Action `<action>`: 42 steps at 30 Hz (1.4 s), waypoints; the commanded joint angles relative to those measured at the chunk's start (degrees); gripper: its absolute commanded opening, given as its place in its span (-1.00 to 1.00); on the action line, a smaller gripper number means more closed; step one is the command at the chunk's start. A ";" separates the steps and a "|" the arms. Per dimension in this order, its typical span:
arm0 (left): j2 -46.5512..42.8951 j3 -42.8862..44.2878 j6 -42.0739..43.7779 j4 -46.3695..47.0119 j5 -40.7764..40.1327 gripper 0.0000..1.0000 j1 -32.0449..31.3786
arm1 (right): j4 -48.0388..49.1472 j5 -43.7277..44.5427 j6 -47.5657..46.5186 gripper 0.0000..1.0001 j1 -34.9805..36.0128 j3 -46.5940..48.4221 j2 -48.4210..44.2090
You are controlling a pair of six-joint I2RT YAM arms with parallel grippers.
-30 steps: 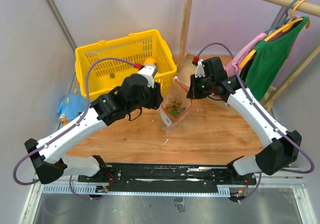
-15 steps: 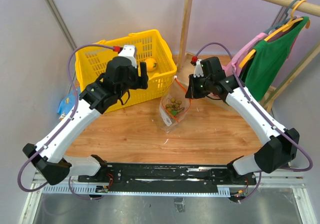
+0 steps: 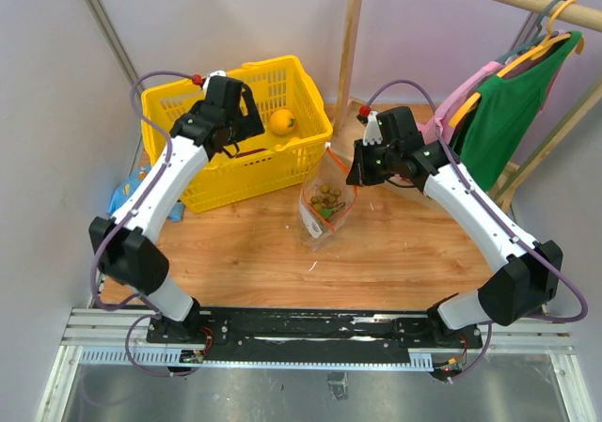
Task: Place the food in the zip-top bag and seal the zipper
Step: Pick up the fake vegetable from the bin.
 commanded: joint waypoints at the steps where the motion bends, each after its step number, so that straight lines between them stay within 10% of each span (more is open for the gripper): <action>1: 10.24 8.55 -12.23 -8.80 -1.40 0.93 3.11 | 1.09 -0.98 0.28 -0.99 0.82 -0.33 0.03; 8: 32.66 29.96 -11.37 -25.12 -2.76 0.95 4.08 | 1.55 -1.51 0.50 -0.99 0.83 -1.42 -0.30; 42: 42.21 18.20 -19.55 -6.99 -2.45 0.77 6.22 | 3.23 -3.84 2.66 -0.99 0.87 -6.71 -4.00</action>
